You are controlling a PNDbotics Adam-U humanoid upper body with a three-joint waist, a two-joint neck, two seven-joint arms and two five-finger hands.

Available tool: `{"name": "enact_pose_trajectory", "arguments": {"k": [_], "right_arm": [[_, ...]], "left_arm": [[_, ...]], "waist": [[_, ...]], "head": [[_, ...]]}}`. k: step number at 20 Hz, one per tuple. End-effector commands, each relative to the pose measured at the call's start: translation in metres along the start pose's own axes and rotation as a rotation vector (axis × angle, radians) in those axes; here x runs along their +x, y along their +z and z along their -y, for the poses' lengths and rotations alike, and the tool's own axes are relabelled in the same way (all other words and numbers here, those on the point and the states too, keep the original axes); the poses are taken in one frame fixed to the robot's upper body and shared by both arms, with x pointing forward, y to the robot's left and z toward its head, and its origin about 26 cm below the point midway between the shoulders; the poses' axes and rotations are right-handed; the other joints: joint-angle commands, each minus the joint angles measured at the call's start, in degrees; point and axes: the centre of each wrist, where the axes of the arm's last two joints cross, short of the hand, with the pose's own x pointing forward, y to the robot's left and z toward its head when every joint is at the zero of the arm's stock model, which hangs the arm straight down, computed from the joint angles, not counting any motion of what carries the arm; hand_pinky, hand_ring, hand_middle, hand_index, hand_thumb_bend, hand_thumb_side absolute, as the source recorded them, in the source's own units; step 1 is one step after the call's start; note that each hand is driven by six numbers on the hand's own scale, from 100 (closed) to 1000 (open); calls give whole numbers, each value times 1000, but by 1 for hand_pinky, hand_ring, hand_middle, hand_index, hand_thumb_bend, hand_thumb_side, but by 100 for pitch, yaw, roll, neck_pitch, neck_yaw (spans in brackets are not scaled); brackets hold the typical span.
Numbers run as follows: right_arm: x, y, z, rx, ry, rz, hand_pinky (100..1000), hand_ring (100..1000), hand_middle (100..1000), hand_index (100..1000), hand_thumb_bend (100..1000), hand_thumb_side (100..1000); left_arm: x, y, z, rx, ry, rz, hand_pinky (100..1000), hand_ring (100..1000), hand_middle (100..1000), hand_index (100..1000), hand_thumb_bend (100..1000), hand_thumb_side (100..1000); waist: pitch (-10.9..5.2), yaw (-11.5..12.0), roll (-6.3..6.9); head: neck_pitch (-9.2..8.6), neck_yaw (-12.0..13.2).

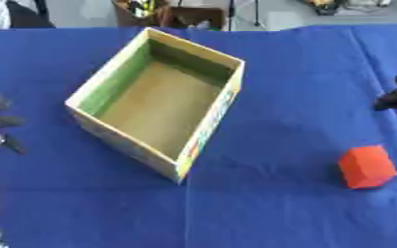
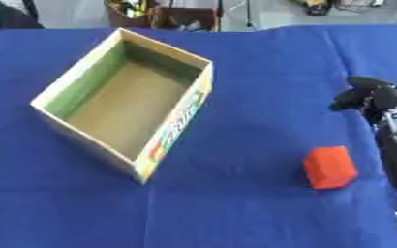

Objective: Pick up objects on the table and place them in the box.

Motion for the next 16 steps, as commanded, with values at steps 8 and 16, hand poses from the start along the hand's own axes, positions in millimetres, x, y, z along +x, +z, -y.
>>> {"name": "enact_pose_trajectory", "arguments": {"k": [8, 16], "right_arm": [[14, -6, 28, 93, 302, 57, 822, 703, 671, 829, 100, 851], [29, -14, 58, 417, 821, 101, 810, 767, 762, 861, 100, 814]], "left_arm": [[5, -2, -5, 5, -20, 22, 323, 597, 655, 757, 100, 839], [4, -1, -7, 2, -30, 17, 323, 597, 655, 757, 100, 838]], "waist": [[-101, -11, -28], [-146, -68, -56]], "head": [[21, 8], [59, 16]]}}
